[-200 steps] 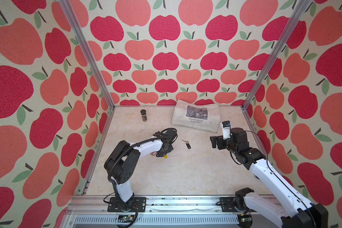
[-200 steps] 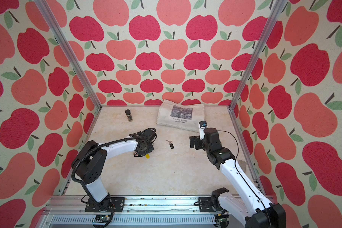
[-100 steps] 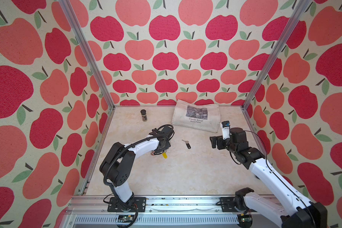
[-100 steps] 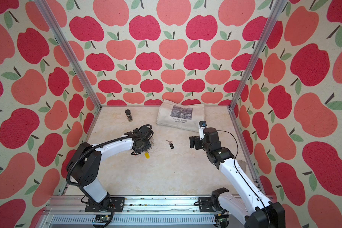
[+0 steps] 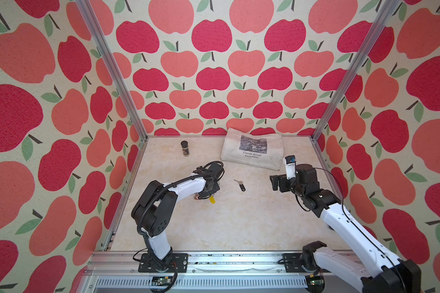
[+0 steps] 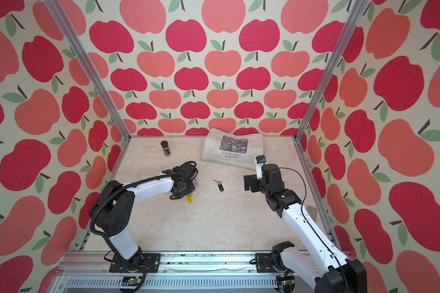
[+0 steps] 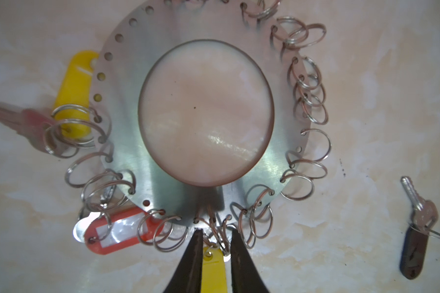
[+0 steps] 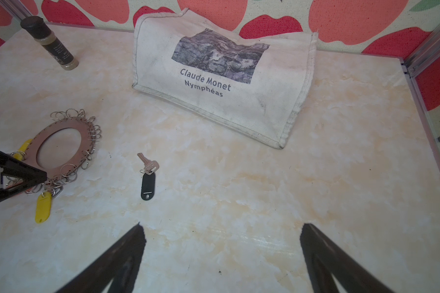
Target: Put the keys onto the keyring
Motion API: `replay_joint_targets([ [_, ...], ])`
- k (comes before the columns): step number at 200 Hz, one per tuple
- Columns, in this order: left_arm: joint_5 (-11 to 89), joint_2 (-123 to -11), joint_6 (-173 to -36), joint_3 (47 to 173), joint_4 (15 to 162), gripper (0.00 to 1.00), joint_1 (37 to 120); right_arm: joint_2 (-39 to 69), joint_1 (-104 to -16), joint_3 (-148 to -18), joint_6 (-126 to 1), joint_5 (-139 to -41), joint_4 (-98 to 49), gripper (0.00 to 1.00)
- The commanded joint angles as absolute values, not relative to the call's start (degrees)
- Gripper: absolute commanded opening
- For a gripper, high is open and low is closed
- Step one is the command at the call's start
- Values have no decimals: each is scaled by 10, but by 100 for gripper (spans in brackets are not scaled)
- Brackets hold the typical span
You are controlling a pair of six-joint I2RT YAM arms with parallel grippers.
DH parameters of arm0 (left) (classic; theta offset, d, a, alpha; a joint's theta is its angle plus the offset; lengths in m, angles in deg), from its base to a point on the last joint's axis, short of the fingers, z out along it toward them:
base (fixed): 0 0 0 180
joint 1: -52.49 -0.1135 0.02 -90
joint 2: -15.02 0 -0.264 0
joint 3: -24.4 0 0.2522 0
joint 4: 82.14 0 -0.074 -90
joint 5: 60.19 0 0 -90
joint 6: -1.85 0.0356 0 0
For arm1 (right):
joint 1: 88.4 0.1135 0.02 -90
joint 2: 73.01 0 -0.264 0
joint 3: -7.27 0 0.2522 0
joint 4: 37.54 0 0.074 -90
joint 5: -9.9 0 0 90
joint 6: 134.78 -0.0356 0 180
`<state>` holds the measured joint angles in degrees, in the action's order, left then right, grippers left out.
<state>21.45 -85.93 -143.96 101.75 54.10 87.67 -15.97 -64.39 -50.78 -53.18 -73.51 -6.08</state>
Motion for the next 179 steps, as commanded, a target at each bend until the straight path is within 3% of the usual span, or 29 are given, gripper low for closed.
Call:
replay_joint_targets([
  [1,215,-869,-1433,1033,542,22,878,-157,-640,-512,-524,-732,-60,99],
  [179,216,-881,-1426,1044,540,12,878,-162,-641,-509,-522,-726,-59,99],
])
